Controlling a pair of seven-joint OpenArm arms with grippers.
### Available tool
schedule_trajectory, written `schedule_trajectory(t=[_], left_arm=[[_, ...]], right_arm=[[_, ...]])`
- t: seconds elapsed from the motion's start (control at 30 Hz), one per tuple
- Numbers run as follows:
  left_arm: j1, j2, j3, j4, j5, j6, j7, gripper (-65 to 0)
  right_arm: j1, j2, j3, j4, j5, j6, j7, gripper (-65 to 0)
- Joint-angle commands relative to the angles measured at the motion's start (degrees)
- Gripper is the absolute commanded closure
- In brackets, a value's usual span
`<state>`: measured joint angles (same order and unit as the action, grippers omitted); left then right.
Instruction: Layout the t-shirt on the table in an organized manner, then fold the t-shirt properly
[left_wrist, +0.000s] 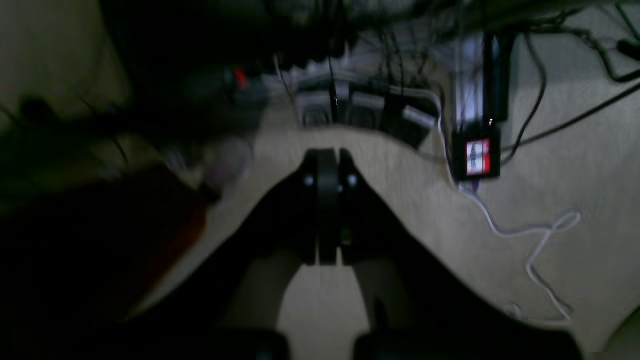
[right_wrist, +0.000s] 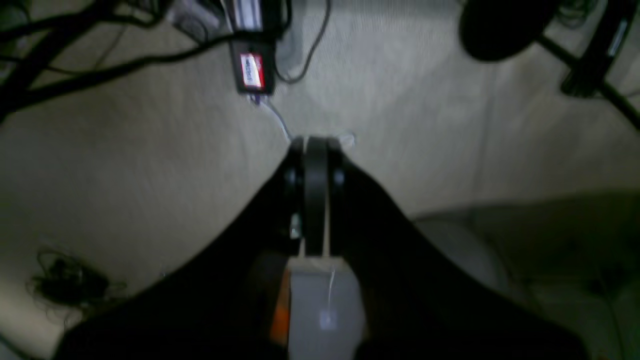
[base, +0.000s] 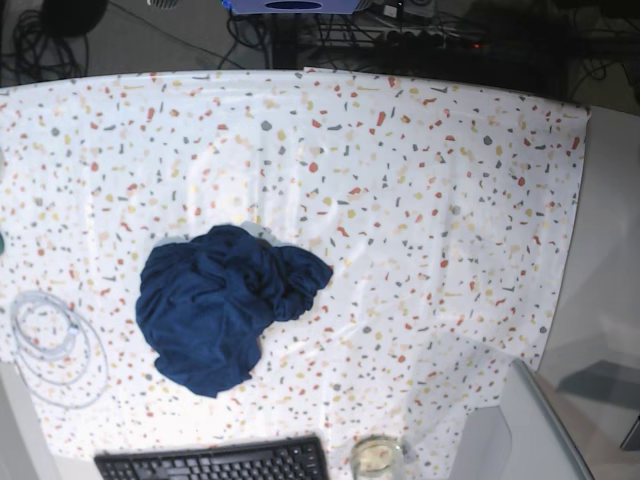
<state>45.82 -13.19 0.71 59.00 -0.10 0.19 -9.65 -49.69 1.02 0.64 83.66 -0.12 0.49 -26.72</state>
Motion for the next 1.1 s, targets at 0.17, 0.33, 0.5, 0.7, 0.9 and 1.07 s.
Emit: schedule_trajectory(t=[0.17, 0.33, 0.5, 0.7, 0.9, 1.07], left_arm=[[8.5, -5.1, 2.3, 17.3, -0.7, 0.1, -0.8, 0.0], [9.5, -4.8, 2.0, 26.5, -0.7, 0.1, -0.8, 0.0], [6.3, -3.5, 2.0, 34.3, -8.8, 0.1, -0.6, 0.0], [-6.6, -2.9, 2.7, 38.8, -22.7, 0.1, 15.5, 0.0], [-15.4, 0.8, 1.9, 37.4, -26.2, 0.3, 22.0, 0.0], [-17.2, 0.8, 1.9, 37.6, -26.7, 0.3, 22.2, -3.9]], right_arm=[[-7.1, 0.3, 0.1, 22.1, 0.2, -0.3, -3.2, -0.2], [-5.0, 0.3, -0.3, 33.3, 0.1, -0.3, -3.2, -0.2], [5.7, 0.3, -1.4, 33.1, 0.2, 0.0, -6.8, -0.8], [24.7, 3.1, -8.5, 31.5, 0.1, 0.0, -15.3, -3.6], [47.3, 5.5, -18.1, 26.4, 0.2, 0.0, -25.2, -31.1], [58.6, 5.4, -24.8, 14.9, 0.0, 0.0, -24.7, -54.3]])
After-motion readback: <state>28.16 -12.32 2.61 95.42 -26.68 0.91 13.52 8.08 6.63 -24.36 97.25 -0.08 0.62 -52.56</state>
